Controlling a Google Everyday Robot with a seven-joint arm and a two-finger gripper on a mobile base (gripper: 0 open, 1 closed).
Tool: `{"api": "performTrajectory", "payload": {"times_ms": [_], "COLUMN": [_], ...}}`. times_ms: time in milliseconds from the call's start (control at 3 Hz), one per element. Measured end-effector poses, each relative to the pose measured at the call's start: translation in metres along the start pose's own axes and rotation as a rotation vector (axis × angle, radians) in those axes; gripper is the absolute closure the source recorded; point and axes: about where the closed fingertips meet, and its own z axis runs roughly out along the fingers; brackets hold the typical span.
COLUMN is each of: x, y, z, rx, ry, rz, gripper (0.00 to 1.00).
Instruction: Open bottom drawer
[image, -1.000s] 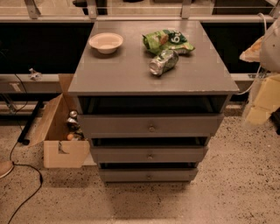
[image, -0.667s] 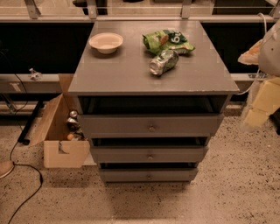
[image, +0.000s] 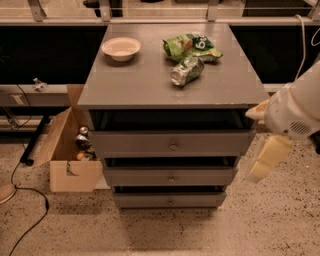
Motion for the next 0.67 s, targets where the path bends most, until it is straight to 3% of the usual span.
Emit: {"api": "performTrajectory", "payload": {"times_ms": [333, 667], "x": [0.0037, 0.0037], "y": [0.0137, 0.0137], "z": [0.0775, 0.0775], "rx": [-0.079, -0.079], "ry": [-0.085, -0.085], "rz": [0.034, 0.034], "gripper": [0.00, 0.00]}}
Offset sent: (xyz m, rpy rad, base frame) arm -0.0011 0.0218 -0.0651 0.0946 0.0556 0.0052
